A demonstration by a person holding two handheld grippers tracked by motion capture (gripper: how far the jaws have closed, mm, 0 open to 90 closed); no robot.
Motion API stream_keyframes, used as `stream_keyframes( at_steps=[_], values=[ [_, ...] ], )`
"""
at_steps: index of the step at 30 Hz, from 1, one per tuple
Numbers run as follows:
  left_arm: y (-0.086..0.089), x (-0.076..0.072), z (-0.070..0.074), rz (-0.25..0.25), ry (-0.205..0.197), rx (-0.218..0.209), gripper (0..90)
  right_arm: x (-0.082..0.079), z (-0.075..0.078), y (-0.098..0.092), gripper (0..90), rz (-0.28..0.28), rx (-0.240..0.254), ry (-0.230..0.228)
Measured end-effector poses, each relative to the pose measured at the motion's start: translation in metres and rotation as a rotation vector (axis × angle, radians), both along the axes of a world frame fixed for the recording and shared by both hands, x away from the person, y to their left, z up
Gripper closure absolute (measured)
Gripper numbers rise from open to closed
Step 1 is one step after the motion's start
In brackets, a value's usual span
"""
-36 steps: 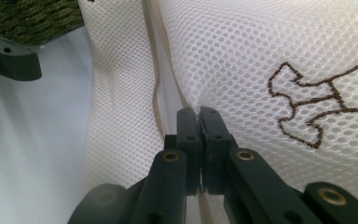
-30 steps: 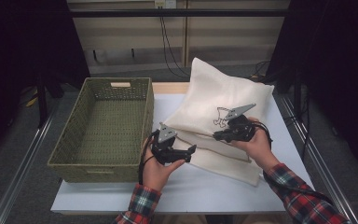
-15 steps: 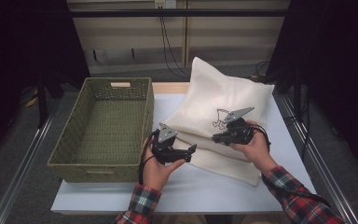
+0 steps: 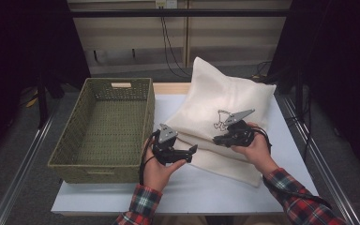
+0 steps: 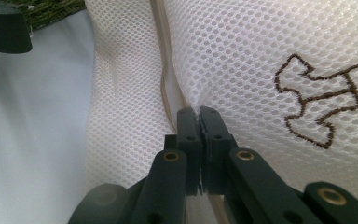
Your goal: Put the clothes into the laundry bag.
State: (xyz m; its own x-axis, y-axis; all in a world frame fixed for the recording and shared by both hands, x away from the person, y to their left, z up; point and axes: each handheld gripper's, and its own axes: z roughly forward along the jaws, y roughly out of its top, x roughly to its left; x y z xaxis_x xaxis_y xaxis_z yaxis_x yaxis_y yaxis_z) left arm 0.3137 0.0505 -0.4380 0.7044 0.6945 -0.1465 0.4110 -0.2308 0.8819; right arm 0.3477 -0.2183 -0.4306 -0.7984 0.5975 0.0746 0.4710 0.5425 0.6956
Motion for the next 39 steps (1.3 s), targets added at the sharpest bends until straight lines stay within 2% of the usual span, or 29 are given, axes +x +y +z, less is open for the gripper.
stream_keyframes(
  at_steps=[3,14,18,23,24,28,32,33,34,35,38,39],
  values=[
    [0.001,0.001,0.000,-0.006,-0.001,0.021,6.0,0.000,0.000,0.001,88.4,-0.008,-0.014,0.000],
    [0.000,0.000,0.000,-0.016,0.001,0.005,6.0,-0.002,-0.004,0.001,88.4,0.000,-0.003,0.008],
    [0.000,0.000,0.000,-0.003,0.000,-0.004,6.0,-0.003,-0.007,0.001,88.5,0.001,0.000,0.013],
    [0.000,0.000,0.001,-0.009,-0.006,0.007,6.0,-0.003,-0.007,0.001,88.5,-0.004,-0.011,0.007],
    [0.000,0.000,0.001,-0.005,-0.004,-0.001,6.0,-0.003,-0.008,0.001,88.5,0.005,0.002,0.015],
    [0.001,0.000,0.001,-0.006,-0.006,0.002,6.0,-0.004,-0.009,0.002,88.6,-0.011,-0.009,0.012],
    [0.000,0.000,0.000,-0.008,-0.005,0.002,6.0,-0.005,-0.011,0.001,88.5,-0.006,0.000,0.012],
    [0.001,0.000,0.000,-0.010,-0.007,0.015,6.0,-0.005,-0.011,0.001,88.6,0.000,0.003,0.020],
    [0.000,0.000,0.000,-0.007,-0.003,-0.003,6.0,-0.006,-0.012,0.001,88.6,-0.007,-0.004,0.015],
    [0.001,0.000,0.000,-0.013,-0.005,0.011,6.0,-0.005,-0.013,0.001,88.6,0.002,0.007,0.022],
    [0.000,0.000,0.000,-0.007,-0.005,0.002,6.0,-0.006,-0.014,0.001,88.6,-0.005,-0.006,0.014],
    [0.000,0.000,0.001,-0.007,-0.009,0.007,6.0,-0.005,-0.014,0.001,88.6,0.005,0.006,0.022]
  ],
)
